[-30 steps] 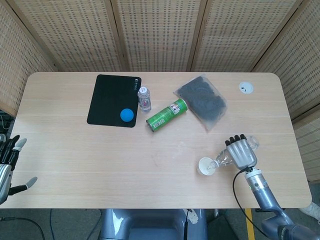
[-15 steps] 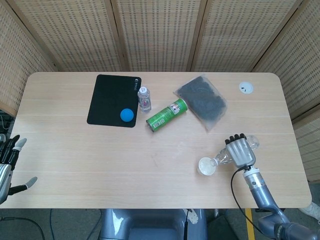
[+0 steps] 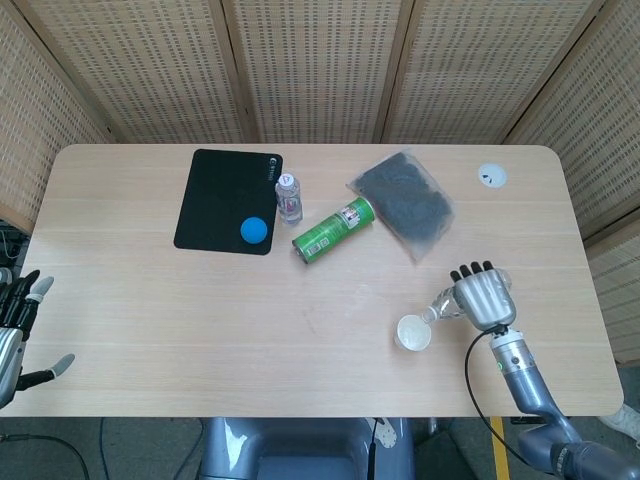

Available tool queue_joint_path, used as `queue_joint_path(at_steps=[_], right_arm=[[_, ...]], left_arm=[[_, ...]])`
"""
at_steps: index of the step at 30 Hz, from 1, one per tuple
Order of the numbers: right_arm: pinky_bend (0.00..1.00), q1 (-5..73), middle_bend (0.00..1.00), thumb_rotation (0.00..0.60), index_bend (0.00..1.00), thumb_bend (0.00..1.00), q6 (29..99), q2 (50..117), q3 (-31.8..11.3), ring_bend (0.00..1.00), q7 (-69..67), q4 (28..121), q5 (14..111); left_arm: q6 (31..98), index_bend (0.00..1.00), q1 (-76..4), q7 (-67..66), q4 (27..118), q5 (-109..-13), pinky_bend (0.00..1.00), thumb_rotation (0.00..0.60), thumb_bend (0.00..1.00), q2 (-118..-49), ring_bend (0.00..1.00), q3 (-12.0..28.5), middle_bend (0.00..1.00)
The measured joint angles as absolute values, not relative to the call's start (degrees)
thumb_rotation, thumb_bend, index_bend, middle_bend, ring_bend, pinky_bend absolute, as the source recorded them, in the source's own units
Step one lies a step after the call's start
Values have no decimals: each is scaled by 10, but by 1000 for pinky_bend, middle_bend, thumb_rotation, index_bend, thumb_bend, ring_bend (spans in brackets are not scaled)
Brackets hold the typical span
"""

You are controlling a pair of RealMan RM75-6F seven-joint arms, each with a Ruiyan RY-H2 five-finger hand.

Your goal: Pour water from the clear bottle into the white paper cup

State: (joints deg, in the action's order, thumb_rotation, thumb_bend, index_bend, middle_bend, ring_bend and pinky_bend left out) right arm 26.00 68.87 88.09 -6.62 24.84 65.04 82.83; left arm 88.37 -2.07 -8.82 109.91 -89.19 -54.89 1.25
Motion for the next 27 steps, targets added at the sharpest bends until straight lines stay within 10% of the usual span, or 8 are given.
queue_joint_path(at_steps=[14,27], right_arm=[[520,273,567,600,567,616,612,830,-126,427,-20,717,748],[223,296,567,600,567,621,535,841,-120,427,-304,670,777]], left_arm=[[882,0,-21,-89,1101,-892,0,600,155,-548,0,11,0],[876,0,-23,-86,1101,-893,0,600,155,-546,0,9,0]])
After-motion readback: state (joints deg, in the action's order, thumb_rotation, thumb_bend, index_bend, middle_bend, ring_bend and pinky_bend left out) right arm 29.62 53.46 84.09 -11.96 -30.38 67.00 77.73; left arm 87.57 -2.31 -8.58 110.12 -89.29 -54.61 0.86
